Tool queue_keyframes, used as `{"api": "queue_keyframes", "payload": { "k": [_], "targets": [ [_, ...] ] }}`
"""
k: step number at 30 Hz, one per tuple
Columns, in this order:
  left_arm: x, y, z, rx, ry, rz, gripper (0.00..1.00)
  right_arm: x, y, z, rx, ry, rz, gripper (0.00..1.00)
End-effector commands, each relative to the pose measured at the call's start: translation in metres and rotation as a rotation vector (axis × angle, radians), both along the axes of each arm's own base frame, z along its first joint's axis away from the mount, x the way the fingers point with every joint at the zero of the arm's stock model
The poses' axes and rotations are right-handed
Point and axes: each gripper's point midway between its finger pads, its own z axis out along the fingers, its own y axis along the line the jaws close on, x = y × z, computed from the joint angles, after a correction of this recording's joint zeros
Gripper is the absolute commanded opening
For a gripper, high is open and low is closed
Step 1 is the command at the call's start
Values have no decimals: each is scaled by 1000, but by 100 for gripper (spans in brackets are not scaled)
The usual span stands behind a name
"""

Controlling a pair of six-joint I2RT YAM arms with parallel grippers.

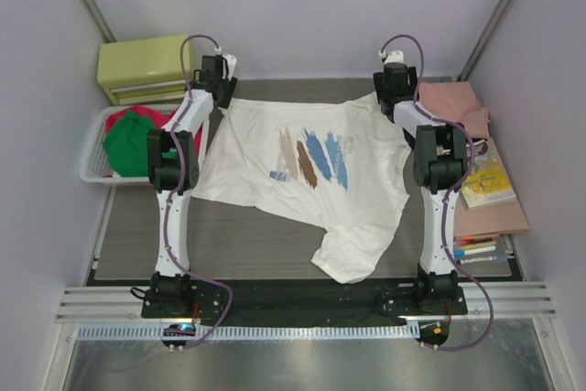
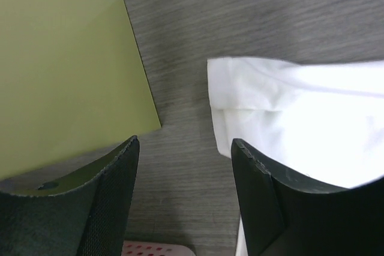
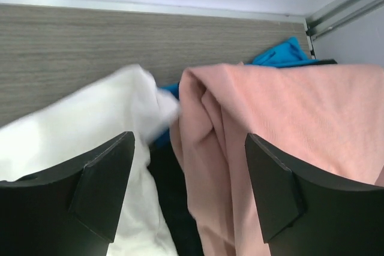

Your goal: Fold and stack the t-shirts

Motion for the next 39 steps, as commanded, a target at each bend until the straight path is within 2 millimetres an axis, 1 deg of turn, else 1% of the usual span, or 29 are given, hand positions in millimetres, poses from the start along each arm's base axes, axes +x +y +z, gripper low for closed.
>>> {"api": "queue_keyframes", "payload": {
  "k": [1, 2, 3, 4, 5, 6, 7, 8, 9, 11, 13, 14, 15, 16, 17, 18, 19, 20, 21, 22, 23, 25, 28, 29, 30, 31, 32, 35, 39],
  "targets": [
    [-10, 13, 75, -47, -131, 40, 64, -28, -3, 80, 43, -174, -43, 80],
    [-19, 14, 102, -80, -170, 54, 64, -43, -2, 123, 71, -244, -39, 80],
    [-31, 19, 100, -96, -147, 55, 64, -60, -2, 110, 78, -200, -36, 81],
    [-40, 24, 107, -105, -151, 65, 64, -73, -3, 124, 87, -208, -34, 81],
    [-54, 28, 143, -120, -208, 73, 64, -92, -5, 160, 107, -260, -36, 81],
    [-70, 39, 131, -130, -177, 100, 64, -114, -9, 152, 113, -219, -43, 81],
    [-79, 42, 138, -151, -192, 88, 64, -128, -14, 160, 122, -225, -44, 81],
    [-96, 55, 174, -162, -269, 105, 65, -151, -17, 195, 140, -291, -39, 82],
    [-110, 54, 154, -164, -224, 98, 65, -169, -27, 185, 138, -258, -56, 82],
    [-132, 83, 160, -160, -224, 146, 65, -194, -33, 196, 134, -255, -42, 82],
    [-161, 93, 163, -153, -217, 151, 65, -231, -38, 209, 120, -238, -38, 83],
    [-178, 96, 148, -164, -162, 143, 65, -243, -42, 211, 128, -216, -12, 80],
    [-195, 93, 163, -174, -171, 113, 64, -267, -38, 214, 149, -160, 23, 78],
    [-207, 91, 160, -176, -147, 104, 61, -279, -41, 214, 162, -135, 31, 75],
    [-231, 73, 142, -237, -58, 39, 53, -290, -35, 212, 181, -87, 87, 40],
    [-248, 63, 152, -264, -63, -2, 34, -312, -27, 201, 209, 21, 123, 9],
    [-262, 54, 153, -299, -51, -19, 0, -324, -10, 199, 270, 54, 202, 1],
    [-277, 43, 143, -347, -21, -37, 0, -337, 2, 193, 297, 109, 258, 1],
    [-287, 41, 144, -357, -28, -34, 0, -358, 16, 178, 359, 200, 294, 1],
    [-301, 40, 165, -347, -111, -43, 0, -372, 32, 181, 430, 195, 342, 1],
    [-310, 41, 157, -339, -115, -32, 0, -380, 41, 179, 465, 191, 374, 1],
    [-328, 50, 188, -283, -260, -7, 0, -393, 53, 175, 507, 186, 411, 1],
    [-349, 64, 204, -241, -344, 78, 0, -403, 54, 171, 500, 190, 423, 1],
    [-356, 67, 216, -238, -379, 102, 0, -403, 54, 163, 485, 227, 438, 1],
    [-358, 68, 220, -253, -386, 125, 0, -408, 58, 153, 488, 280, 445, 1],
    [-364, 79, 220, -228, -377, 199, 0, -410, 60, 145, 485, 317, 448, 1],
    [-365, 84, 224, -228, -389, 228, 0, -413, 59, 129, 477, 388, 429, 1],
    [-364, 83, 224, -255, -403, 250, 0, -411, 75, 124, 437, 415, 468, 1],
    [-358, 80, 221, -274, -389, 235, 0, -398, 96, 94, 420, 521, 507, 1]
  ]
}}
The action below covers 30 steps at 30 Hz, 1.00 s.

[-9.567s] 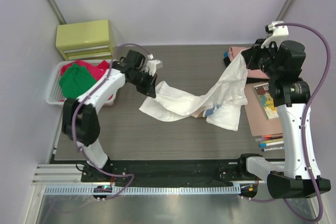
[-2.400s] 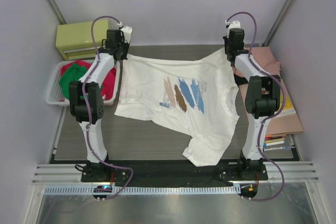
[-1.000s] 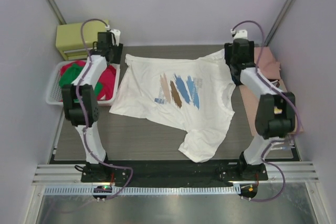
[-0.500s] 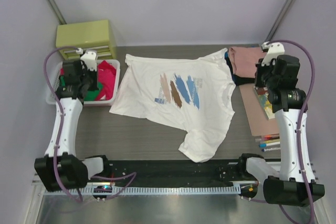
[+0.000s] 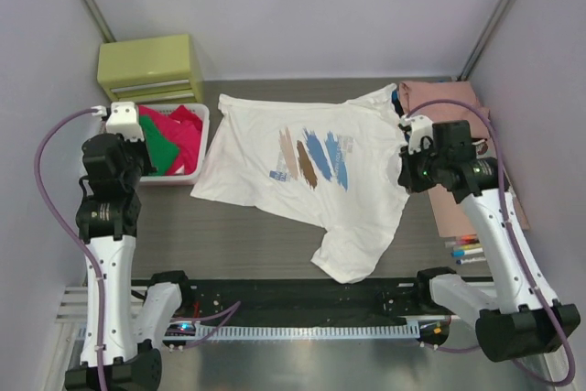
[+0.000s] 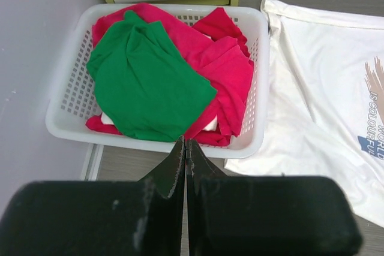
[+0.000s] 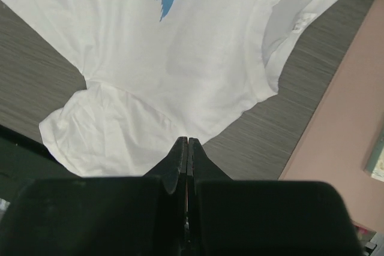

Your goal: Fold and stack the t-shirts

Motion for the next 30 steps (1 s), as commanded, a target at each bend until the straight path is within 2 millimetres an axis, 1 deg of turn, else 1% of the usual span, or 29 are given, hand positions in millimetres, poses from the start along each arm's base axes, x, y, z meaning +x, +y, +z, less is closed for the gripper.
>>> {"api": "queue_keyframes", "payload": {
  "k": [1, 3, 4, 5, 6, 7, 9, 10, 11, 12, 16, 17, 19, 20, 21, 22, 23, 24, 25, 26, 27, 28, 29, 30],
  "targets": [
    [6, 5, -4, -32, 17, 44, 0, 7, 16, -31, -31, 95, 48, 1],
    [9, 7, -1, -29, 8, 51, 0, 13, 23, -44, -69, 106, 83, 1],
    [9, 8, -2, -25, 10, 55, 0, 13, 32, -48, -87, 105, 123, 1],
    [10, 7, -2, -26, 7, 52, 0, 15, 37, -53, -104, 98, 145, 1],
    [11, 6, -3, -24, 9, 45, 0, 16, 42, -58, -119, 97, 167, 1],
    [12, 6, -6, -27, 15, 44, 0, 15, 51, -67, -153, 106, 213, 1],
    [15, 6, -10, -30, 21, 40, 0, 20, 62, -79, -175, 93, 252, 1],
    [16, 5, -15, -33, 34, 39, 0, 20, 69, -90, -191, 116, 270, 1],
    [16, 5, -17, -35, 40, 40, 0, 20, 80, -92, -190, 117, 304, 1],
    [17, 5, -17, -37, 40, 39, 0, 20, 85, -95, -193, 127, 318, 1],
    [17, 6, -19, -29, 44, 41, 0, 25, 96, -97, -207, 120, 353, 1],
    [17, 6, -20, -30, 46, 38, 0, 23, 100, -99, -206, 116, 375, 1],
    [19, 0, -26, -50, 54, 11, 0, 21, 102, -110, -219, 138, 391, 1],
    [20, -4, -29, -57, 56, -9, 0, 16, 101, -125, -236, 185, 411, 1],
    [20, -6, -33, -63, 60, -26, 0, 12, 101, -132, -237, 208, 424, 1],
    [24, -17, -38, -104, 57, -65, 0, 9, 103, -139, -232, 228, 432, 1],
    [25, -20, -42, -125, 63, -79, 0, -1, 106, -148, -209, 264, 456, 1],
    [26, -27, -48, -144, 74, -109, 0, -6, 109, -152, -200, 277, 473, 1],
    [27, -39, -50, -170, 82, -171, 0, -9, 110, -155, -213, 276, 483, 1],
    [30, -41, -55, -180, 98, -177, 0, -7, 113, -153, -218, 261, 488, 1],
    [31, -45, -55, -177, 103, -192, 0, -8, 116, -150, -211, 251, 495, 1],
    [32, -45, -56, -170, 111, -188, 0, -6, 117, -147, -210, 238, 494, 1],
    [33, -40, -57, -160, 122, -162, 0, -5, 117, -146, -216, 234, 492, 1],
    [34, -35, -53, -145, 114, -143, 0, -1, 114, -142, -236, 215, 484, 1]
  ]
}}
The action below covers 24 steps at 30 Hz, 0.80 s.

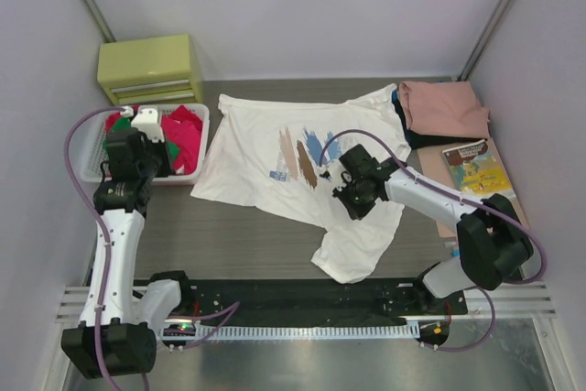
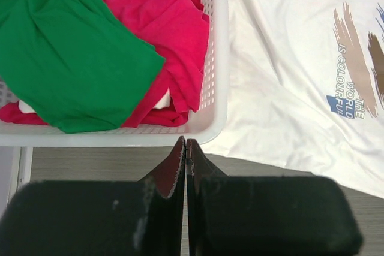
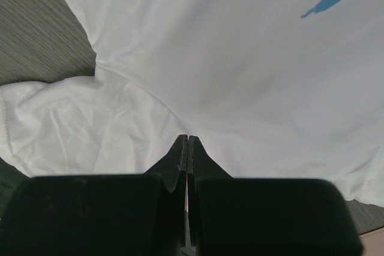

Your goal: Fold and stack the t-shirts

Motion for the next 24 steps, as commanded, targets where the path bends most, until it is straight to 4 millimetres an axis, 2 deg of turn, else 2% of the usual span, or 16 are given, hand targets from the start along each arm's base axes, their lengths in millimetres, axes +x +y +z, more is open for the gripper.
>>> {"api": "queue_keyframes", "payload": {
  "k": [1, 4, 7, 8, 11, 15, 20, 24],
  "targets": [
    [9, -1, 20, 8, -61, 1, 0, 19, 10, 24, 33, -119, 26, 1],
    [3, 3, 32, 32, -109, 10, 0, 23, 8, 41, 49, -177, 10, 1],
    [3, 3, 23, 34, -94, 9, 0, 22, 8, 54, 66, -194, 5, 1],
    [4, 3, 19, 37, -86, 8, 0, 20, 6, 53, 58, -190, 6, 1],
    [10, 5, 7, 37, -63, 12, 0, 13, -4, 40, 11, -145, 10, 1],
    [17, 6, 15, 39, -73, 15, 0, 8, -5, 23, -7, -90, 25, 1],
    [20, 9, 27, 49, -106, 31, 0, 11, 9, 6, 5, -32, 42, 1],
    [20, 12, 22, 55, -90, 44, 0, 5, 20, -4, -4, -12, 79, 1]
  ]
}}
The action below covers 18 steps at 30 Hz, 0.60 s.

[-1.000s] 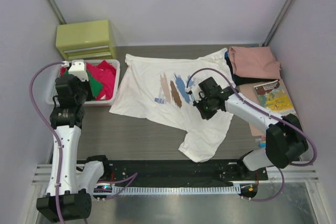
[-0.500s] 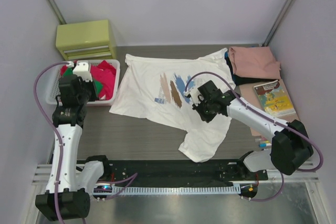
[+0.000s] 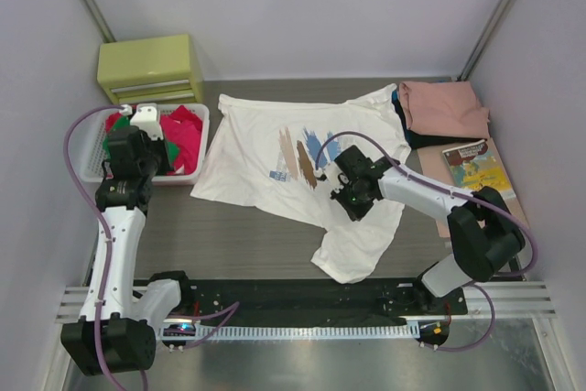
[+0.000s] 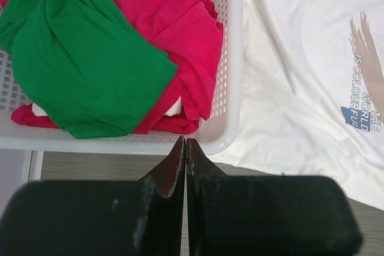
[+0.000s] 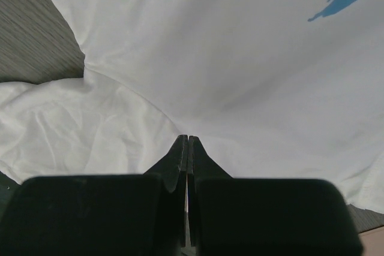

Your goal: Fold and stack the t-shirts

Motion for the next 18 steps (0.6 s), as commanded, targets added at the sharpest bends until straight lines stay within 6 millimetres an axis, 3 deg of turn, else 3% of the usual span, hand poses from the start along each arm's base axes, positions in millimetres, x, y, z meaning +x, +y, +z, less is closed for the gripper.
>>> {"api": "queue_keyframes", "payload": {
  "k": [1, 6, 12, 15, 18],
  "targets": [
    [9, 6, 27, 32, -85, 18, 0, 3, 19, -2, 32, -6, 43, 1],
    [11, 7, 25, 52, -76, 7, 0, 1, 8, -27, -40, 46, 47, 1],
    [13, 8, 26, 59, -70, 9, 0, 3, -2, -40, -83, 119, 22, 1],
    [12, 9, 26, 71, -70, 10, 0, 12, -13, -41, -77, 124, -22, 1],
    [11, 9, 21, 69, -60, 5, 0, 25, -39, -41, -92, 127, -93, 1]
  ]
}}
